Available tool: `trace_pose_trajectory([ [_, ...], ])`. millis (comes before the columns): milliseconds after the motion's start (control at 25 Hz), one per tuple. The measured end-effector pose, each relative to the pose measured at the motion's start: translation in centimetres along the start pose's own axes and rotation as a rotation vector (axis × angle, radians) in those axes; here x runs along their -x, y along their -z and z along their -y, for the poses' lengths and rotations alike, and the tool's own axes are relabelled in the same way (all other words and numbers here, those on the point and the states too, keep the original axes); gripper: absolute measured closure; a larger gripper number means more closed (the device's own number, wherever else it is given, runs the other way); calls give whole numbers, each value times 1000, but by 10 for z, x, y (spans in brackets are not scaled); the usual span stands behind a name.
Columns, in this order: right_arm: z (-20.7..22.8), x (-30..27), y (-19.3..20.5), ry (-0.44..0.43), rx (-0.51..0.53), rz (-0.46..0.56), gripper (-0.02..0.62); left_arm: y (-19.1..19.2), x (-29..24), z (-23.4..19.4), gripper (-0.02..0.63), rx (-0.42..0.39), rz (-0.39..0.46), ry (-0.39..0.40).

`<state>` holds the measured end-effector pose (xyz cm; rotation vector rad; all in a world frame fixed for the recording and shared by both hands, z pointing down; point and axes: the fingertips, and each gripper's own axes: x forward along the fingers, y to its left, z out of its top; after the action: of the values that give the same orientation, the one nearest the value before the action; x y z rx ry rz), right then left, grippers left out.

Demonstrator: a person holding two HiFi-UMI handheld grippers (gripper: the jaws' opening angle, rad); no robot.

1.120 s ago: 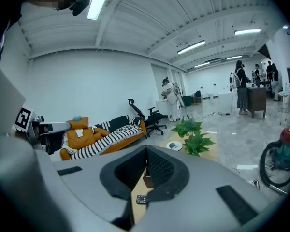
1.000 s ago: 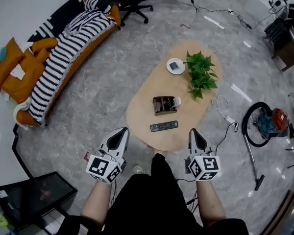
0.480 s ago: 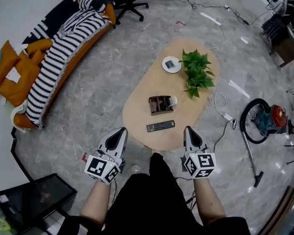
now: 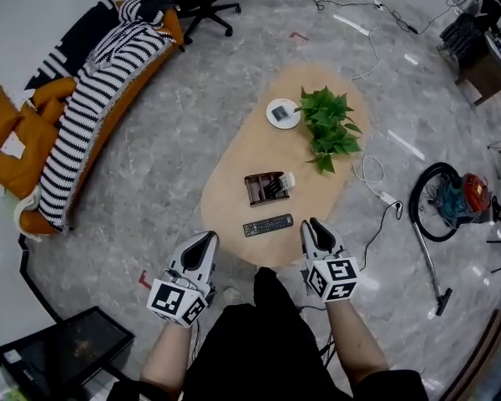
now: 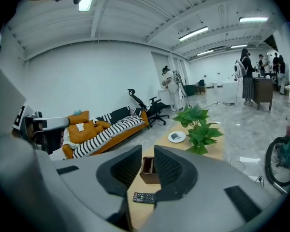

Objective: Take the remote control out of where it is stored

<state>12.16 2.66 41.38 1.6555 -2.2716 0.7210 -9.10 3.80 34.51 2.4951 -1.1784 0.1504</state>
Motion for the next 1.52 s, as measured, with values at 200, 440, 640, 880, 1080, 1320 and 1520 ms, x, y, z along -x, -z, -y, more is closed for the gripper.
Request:
trace_pose_trajectory([
  [200, 6, -42, 14, -18, -2, -72, 491, 7, -13, -9, 598, 5, -30, -22],
  [440, 29, -98, 46, -3, 65, -173, 491, 18, -23, -24, 598, 22, -47, -87],
  [640, 42, -135, 67, -24, 50, -259, 491, 35, -25, -36, 598, 59, -97, -123],
  [880, 50, -177, 95, -34, 3, -345, 491, 57, -28, -47, 598, 102, -150, -155],
  [1080, 51, -208, 114, -29, -2, -395, 471, 65, -28, -55, 598, 124, -158, -174],
  [1320, 56, -234, 127, -2, 4, -459, 459, 73, -19, -68, 598, 156, -170, -218],
  [1520, 59, -247, 132, -3, -47, -463, 459, 79, -10, -72, 598, 175, -170, -247],
])
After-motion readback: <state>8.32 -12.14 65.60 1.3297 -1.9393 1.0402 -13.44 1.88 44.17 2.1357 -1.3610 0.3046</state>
